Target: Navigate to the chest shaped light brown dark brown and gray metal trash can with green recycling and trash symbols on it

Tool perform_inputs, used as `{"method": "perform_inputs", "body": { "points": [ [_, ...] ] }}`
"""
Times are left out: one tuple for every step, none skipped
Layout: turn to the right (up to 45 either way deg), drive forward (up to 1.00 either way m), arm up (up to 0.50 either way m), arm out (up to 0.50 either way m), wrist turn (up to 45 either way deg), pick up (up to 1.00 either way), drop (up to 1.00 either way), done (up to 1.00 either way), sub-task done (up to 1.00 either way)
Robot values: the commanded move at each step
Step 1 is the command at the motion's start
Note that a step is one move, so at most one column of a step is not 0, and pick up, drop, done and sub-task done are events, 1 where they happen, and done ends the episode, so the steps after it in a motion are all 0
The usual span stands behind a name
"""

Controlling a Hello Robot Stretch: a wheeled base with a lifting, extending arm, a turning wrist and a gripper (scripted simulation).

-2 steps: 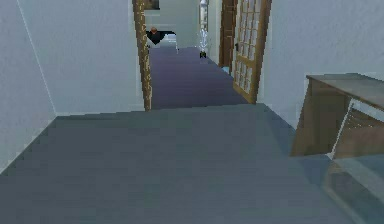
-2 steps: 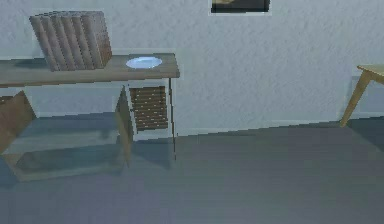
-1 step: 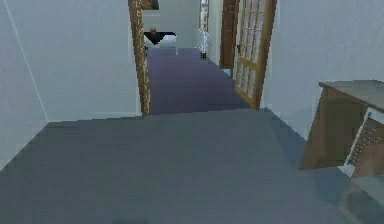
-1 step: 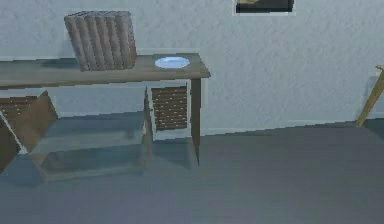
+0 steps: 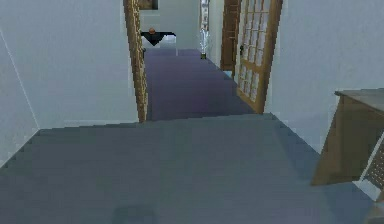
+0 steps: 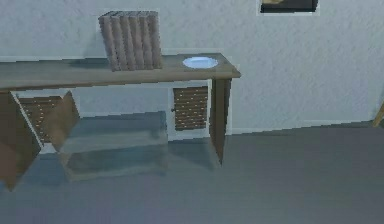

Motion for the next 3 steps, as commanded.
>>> {"method": "perform_inputs", "body": {
  "points": [
    [6.0, 0.0, 0.0, 0.0, 0.0, 0.0, 0.0, 0.0, 0.0],
    [0.0, 1.0, 0.0, 0.0, 0.0, 0.0, 0.0, 0.0, 0.0],
    [0.0, 1.0, 0.0, 0.0, 0.0, 0.0, 0.0, 0.0, 0.0]
  ]
}}
